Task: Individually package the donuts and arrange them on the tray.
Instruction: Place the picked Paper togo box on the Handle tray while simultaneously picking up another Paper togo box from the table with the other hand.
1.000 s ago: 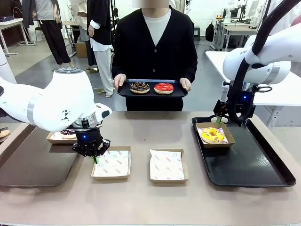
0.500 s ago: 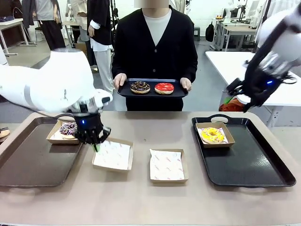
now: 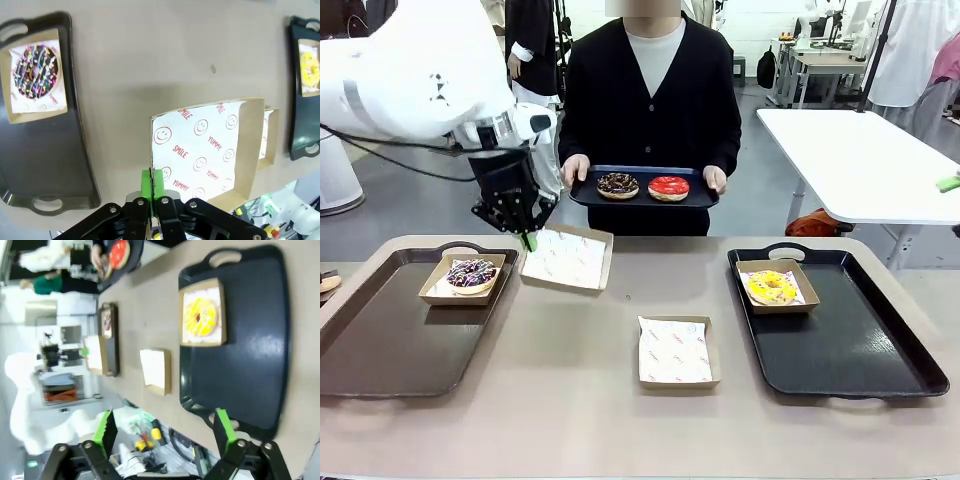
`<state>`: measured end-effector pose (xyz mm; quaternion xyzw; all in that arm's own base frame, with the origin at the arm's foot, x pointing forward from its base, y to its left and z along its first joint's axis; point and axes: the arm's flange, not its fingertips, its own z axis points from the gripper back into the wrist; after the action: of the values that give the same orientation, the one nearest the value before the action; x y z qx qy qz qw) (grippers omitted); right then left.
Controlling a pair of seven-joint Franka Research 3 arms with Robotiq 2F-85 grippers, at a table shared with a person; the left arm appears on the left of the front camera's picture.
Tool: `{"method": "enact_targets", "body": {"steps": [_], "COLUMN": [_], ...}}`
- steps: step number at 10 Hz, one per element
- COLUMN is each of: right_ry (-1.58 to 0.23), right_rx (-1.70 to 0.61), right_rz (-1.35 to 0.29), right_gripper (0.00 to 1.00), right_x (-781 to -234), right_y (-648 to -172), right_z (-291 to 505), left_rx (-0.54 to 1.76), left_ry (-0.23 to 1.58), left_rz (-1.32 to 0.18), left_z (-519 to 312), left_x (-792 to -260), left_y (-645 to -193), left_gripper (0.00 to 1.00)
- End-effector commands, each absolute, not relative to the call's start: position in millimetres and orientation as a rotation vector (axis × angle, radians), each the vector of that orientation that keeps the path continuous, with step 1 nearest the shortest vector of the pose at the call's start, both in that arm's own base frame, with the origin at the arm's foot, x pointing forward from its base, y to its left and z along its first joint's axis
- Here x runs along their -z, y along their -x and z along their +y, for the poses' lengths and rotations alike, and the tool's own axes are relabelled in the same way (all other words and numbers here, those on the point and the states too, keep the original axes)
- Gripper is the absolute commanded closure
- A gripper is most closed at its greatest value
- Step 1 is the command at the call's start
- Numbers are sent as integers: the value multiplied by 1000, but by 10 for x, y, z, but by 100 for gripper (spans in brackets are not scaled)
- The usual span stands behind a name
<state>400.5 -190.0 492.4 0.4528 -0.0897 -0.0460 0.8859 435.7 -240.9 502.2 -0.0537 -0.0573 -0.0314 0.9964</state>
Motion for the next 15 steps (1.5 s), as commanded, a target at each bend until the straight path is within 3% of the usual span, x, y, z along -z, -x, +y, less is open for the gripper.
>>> {"method": "enact_targets", "body": {"steps": [1, 8, 15], "right_ry": [-1057, -1189, -1169], "right_rx": [51, 66, 74], "right_rz": [-200, -246, -218], "right_gripper": [0, 0, 0], "right_x": [-4600, -3971, -3947], "right_y": [-4013, -3811, -3786], "right_z": [-2114, -2492, -2497], "left_rx": [79, 28, 47], "left_ry": [88, 55, 93], "left_rz": [-100, -72, -75], "left_z": [-2459, -2487, -2455], "left_x": [-5102, -4959, -4904], "left_y": [-4572, -5129, -5065], "left_gripper": [100, 100, 100]}}
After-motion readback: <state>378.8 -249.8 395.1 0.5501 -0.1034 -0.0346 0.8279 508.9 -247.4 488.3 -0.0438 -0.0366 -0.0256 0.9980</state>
